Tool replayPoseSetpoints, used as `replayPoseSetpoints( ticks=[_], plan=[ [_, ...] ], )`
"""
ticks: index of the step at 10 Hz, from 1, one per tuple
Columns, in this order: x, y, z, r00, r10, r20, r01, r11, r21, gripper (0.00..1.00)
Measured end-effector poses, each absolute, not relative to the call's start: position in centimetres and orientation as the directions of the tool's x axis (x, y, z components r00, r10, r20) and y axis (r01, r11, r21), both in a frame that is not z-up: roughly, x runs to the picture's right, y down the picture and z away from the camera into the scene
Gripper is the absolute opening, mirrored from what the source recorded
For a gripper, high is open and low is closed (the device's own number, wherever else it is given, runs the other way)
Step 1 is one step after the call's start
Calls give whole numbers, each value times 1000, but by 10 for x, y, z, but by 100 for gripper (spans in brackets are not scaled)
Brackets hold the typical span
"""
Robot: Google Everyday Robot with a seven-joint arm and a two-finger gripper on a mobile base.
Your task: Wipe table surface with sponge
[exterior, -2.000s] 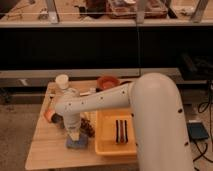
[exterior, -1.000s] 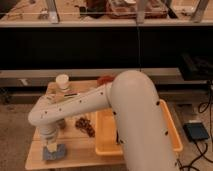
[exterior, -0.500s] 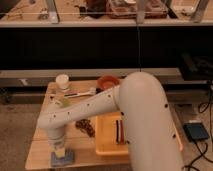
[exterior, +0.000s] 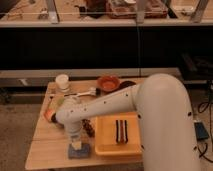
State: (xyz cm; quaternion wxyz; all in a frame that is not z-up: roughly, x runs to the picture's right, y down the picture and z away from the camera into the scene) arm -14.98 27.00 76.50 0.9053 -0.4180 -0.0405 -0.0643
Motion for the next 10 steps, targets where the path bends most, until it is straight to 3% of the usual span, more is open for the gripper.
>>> replayPoseSetpoints(
  ticks=[5, 10],
  plan=[
    [-194, 233, 789, 988, -68, 138, 146, 688, -711, 0],
    [-273, 249, 761, 952, -121, 281, 285, 681, -674, 0]
  ],
)
